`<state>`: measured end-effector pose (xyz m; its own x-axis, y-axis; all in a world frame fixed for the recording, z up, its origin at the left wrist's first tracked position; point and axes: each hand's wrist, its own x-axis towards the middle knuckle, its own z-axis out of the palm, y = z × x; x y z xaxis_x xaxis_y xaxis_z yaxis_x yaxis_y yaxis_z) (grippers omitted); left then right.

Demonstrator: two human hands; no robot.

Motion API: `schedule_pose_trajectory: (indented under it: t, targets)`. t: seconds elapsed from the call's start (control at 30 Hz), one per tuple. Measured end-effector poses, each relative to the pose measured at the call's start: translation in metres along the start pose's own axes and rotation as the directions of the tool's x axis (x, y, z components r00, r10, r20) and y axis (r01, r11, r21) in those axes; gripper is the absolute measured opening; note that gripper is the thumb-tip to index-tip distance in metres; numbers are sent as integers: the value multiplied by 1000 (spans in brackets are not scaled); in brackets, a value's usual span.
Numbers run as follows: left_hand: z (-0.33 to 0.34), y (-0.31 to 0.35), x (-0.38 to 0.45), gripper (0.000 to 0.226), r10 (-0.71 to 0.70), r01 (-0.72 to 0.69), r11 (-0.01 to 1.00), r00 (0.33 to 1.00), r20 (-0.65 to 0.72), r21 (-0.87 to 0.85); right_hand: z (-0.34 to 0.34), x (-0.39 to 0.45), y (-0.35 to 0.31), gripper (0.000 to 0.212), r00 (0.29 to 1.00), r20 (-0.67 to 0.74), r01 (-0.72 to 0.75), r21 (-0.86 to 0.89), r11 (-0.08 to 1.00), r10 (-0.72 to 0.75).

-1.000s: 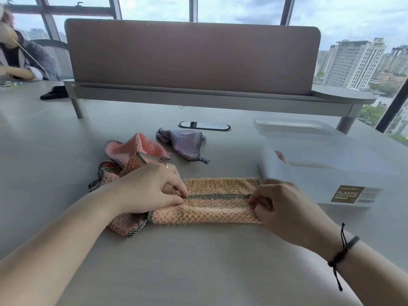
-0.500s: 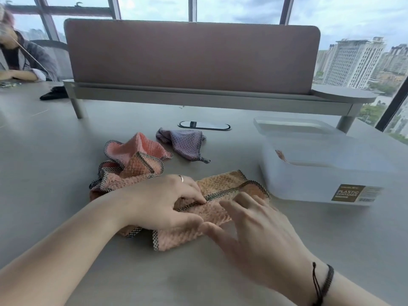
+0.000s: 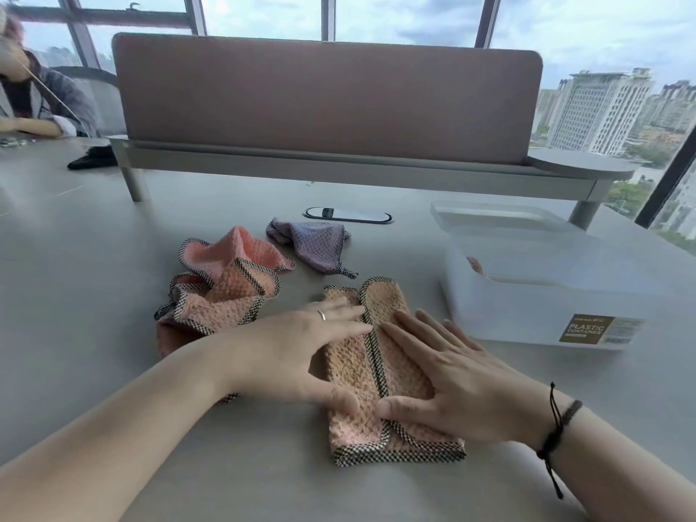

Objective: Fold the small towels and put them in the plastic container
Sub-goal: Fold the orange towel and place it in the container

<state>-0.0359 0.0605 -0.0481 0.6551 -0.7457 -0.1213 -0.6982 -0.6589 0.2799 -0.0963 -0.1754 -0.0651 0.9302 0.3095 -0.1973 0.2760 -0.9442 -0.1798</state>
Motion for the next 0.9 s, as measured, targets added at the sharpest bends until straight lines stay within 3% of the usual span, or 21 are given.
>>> schedule_pose_trajectory:
  t: [0.1,0.33,0.4,0.5,0.53,0.63,0.7,0.77,0.9]
  targets:
    - [7,0,3,100,-47,42,998,990,130,41,1,1,0,115,1000,4,8,-12,1000,-8]
    - [13,-2,4,114,-98,79,990,982,164,121,3,0,-2,108,998,-57,39,17,999,-38]
    - [13,-2,4,115,-97,81,991,984,148,110,-5,-2,0,85,984,-161,102,147,984,-78]
    - [13,-5,4,110,-76,66,994,990,115,90,-21,-9,13,24,924,-358,248,302,920,-132]
    - [12,-7,5,108,-75,65,993,992,105,95,-26,-12,18,28,922,-361,258,293,921,-143]
    - [11,-11,5,106,-96,86,990,991,88,111,-34,-20,27,44,977,-88,211,275,938,-194]
    - [12,-12,5,105,-106,97,990,990,89,99,-32,-23,28,44,971,75,194,308,932,-227]
    - [12,-12,5,105,-96,89,993,992,80,79,-30,-24,25,41,963,101,199,354,914,-249]
    - [9,-8,4,99,-41,41,999,999,17,10,-28,-23,16,31,960,7,257,367,894,-279]
